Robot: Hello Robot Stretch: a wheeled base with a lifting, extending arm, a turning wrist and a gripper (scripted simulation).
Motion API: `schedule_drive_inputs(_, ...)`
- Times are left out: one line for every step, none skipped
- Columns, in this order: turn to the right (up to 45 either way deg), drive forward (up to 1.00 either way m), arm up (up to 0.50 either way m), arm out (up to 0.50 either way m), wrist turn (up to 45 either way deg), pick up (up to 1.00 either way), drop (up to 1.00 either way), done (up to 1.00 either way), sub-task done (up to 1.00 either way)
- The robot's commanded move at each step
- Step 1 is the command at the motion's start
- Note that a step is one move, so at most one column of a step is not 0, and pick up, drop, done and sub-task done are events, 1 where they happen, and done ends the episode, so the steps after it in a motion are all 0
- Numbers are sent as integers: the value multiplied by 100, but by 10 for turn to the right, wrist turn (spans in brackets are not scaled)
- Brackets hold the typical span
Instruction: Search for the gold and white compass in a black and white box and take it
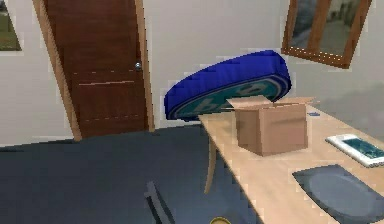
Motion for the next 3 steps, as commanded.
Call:
schedule_drive_inputs(0, 0, -28, 0, 0, 0, 0, 0, 0)
schedule_drive_inputs(0, 0, 0, 0, 0, 100, 0, 0, 0)
schedule_drive_inputs(0, 0, 10, 0, 0, 0, 0, 0, 0)
